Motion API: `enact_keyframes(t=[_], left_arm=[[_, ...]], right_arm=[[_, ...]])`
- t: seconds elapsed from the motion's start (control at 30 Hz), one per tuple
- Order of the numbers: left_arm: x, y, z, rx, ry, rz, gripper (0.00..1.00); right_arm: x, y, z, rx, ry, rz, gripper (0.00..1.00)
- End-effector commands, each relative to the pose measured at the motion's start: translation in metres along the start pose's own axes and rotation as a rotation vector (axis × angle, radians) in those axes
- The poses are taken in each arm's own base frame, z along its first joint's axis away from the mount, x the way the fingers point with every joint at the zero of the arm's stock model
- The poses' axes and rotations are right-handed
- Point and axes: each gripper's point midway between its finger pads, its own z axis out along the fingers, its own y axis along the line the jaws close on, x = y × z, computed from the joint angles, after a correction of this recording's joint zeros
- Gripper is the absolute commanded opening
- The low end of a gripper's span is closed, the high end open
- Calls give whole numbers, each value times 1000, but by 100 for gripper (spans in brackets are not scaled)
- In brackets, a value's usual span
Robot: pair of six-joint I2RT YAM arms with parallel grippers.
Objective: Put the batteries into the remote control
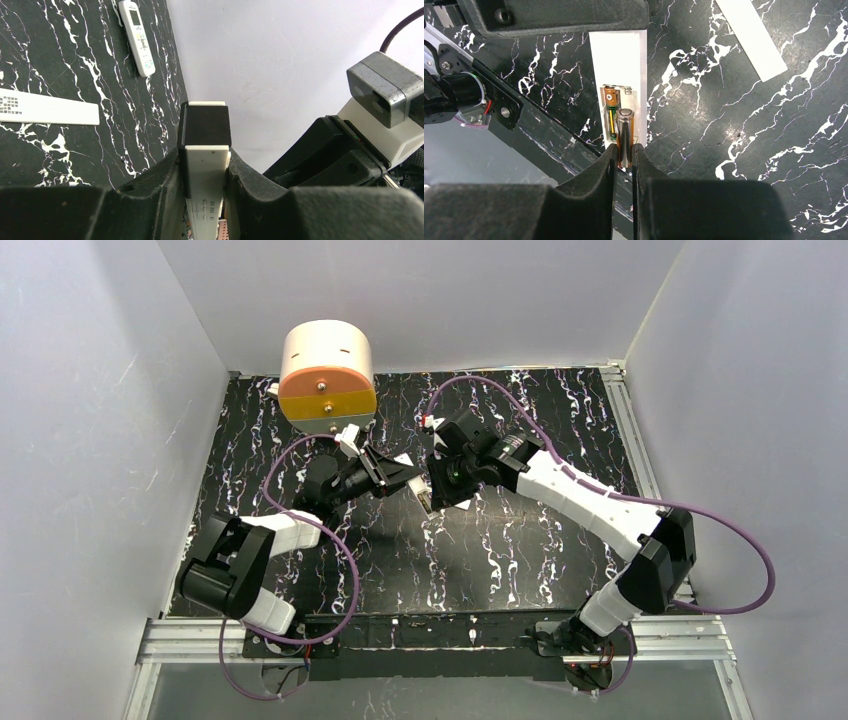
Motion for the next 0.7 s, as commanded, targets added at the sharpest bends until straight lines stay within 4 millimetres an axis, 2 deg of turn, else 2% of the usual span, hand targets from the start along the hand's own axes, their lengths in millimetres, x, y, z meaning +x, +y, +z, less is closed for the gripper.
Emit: enact_keyframes(t=[0.0, 0.67], left_arm=[[-2, -14, 1, 46, -2, 22, 0], [-2, -15, 2, 52, 4, 19, 0]], right_arm=[[-8, 4, -4, 2, -10, -26, 21], [-6, 8, 0, -17, -9, -35, 31]])
